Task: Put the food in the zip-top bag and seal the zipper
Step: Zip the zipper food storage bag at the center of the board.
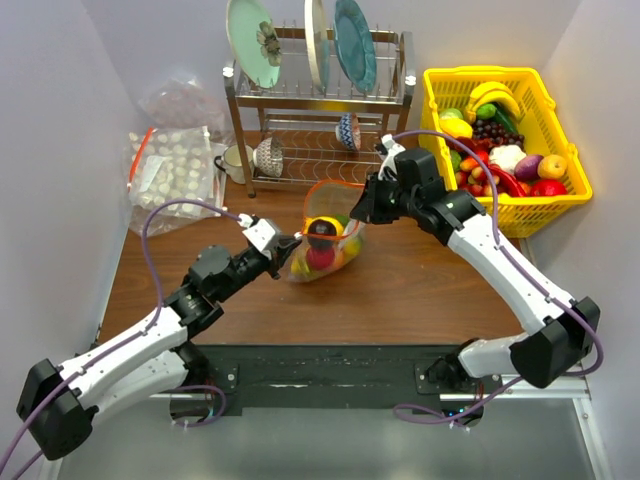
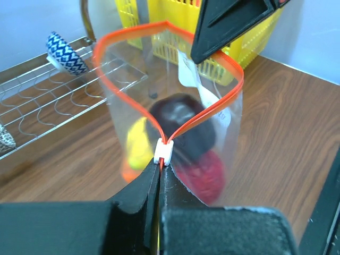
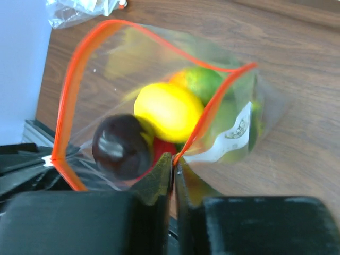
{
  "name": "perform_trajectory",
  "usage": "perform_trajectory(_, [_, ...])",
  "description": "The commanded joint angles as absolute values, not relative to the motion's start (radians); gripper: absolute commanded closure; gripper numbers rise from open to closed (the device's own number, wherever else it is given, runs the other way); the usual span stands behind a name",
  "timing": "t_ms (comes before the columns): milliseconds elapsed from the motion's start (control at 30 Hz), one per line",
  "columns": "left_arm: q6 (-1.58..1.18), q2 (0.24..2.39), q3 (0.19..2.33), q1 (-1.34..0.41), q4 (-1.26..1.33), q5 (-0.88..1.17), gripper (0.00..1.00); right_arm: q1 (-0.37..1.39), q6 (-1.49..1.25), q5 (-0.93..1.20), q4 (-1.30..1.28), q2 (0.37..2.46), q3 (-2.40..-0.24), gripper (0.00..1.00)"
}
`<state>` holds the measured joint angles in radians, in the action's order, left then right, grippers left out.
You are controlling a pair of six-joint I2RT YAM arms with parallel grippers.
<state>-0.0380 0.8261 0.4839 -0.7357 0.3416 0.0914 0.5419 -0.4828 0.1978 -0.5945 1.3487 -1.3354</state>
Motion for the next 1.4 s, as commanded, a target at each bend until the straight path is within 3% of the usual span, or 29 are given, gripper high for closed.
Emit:
perform_trajectory(0, [-0.005,0.808,0.552,-0.739,0.245,0.14,1.0,0.538,-0.358,0.206,-0.633,1.304,-1.376,0.68])
perform_trajectory(200, [0.032,0.816,0.587,-0.739,0.177,0.189,1.0,0.537,-0.166,0.268,-0.618,1.244,-1.365,0.47])
perform_trajectory(367, [0.083,0.786,0.597,-0.739,0.124,0.219,1.0,0.538,0.004,0.351,-0.539,1.181,-1.352,0.39])
perform_trajectory(467, [0.103,0.766,0.603,-0.739,0.103,0.229,1.0,0.543,0.21,0.627,-0.432,1.143,-1.284,0.43])
perform_trajectory(667, [0.1,0.756,0.6,-0.739,0.095,0.253,1.0,0.56,0.353,0.883,-0.206,1.143,-1.18,0.49])
perform_trajectory(833, [0.091,0.767,0.624,-0.739,0.087,0.279,1.0,0.69,0.526,0.844,-0.403,1.27,-1.311,0.47])
perform_trajectory(1033, [0.103,0.773,0.661,-0.739,0.045,0.284,1.0,0.765,0.586,0.83,-0.354,1.292,-1.276,0.48])
perform_trajectory(1167, [0.113,0.787,0.676,-0.739,0.029,0.281,1.0,0.779,0.614,0.795,-0.403,1.344,-1.313,0.57])
perform_trajectory(1367, [0.12,0.811,0.696,-0.739,0.028,0.287,1.0,0.793,0.624,0.744,-0.422,1.378,-1.35,0.59])
